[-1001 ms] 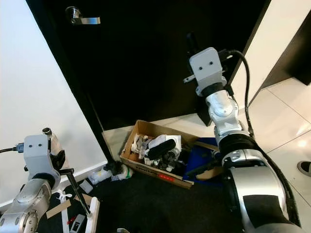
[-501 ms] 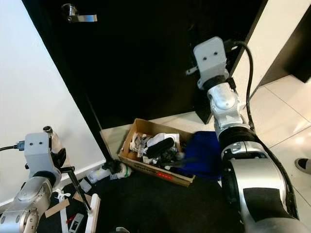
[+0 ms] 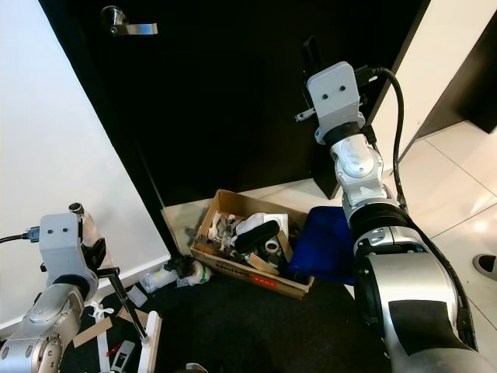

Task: Sweep floor

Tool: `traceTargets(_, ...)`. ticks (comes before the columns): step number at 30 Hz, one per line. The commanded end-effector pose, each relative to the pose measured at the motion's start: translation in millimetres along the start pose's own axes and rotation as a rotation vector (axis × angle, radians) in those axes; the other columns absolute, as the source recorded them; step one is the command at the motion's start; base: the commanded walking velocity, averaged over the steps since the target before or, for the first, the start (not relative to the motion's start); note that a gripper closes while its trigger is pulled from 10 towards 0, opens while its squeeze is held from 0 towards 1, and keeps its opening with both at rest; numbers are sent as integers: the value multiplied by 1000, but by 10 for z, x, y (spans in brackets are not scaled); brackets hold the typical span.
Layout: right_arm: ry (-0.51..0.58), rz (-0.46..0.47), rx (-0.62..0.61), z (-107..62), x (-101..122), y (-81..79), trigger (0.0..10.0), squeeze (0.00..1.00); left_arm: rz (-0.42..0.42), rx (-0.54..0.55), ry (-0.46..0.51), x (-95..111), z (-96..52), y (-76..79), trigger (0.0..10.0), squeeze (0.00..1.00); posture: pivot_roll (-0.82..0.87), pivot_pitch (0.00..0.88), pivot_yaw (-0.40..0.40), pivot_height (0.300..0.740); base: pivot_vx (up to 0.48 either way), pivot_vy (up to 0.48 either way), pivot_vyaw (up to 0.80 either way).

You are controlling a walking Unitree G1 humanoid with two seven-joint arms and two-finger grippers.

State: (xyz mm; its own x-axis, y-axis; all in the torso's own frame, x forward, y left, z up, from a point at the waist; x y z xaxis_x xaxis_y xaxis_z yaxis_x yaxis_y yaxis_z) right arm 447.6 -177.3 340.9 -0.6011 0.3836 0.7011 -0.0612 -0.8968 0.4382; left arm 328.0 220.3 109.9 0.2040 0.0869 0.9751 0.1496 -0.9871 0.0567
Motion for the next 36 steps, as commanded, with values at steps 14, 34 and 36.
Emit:
traceTargets(14, 271, 327, -184, -7, 550, 420, 10000, 0, 5, 8, 0, -12, -30, -25, 10000, 0, 88, 229, 72, 740, 0, 0, 0)
traceTargets(34, 165, 701, 47, -808, 651, -1021, 10000, 0, 41, 30, 7, -21, 10, -121, 10000, 0, 78, 202, 77, 740, 0, 0, 0)
traceTargets(36, 158, 688, 65, -841, 663, -1041, 10000, 0, 42, 34, 8, -20, 11, -130, 10000, 0, 76, 202, 75, 740, 0, 0, 0)
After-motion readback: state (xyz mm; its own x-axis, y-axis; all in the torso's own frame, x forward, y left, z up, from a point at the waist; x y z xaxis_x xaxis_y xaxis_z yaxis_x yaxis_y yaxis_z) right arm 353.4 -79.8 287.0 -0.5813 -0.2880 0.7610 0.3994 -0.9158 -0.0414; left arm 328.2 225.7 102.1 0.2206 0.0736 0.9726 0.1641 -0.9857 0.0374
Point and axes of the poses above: a point about 5 cm out from each wrist's last joint towards the gripper, its own z axis pointing out of the wrist towards the gripper, its own x axis along the axis of the wrist's last joint, y = z × x, the point moved 6 cm from there along z, pointing out of the wrist towards the gripper, and after that the axes turned 2 degrees about -z, right-handed, at the moved point
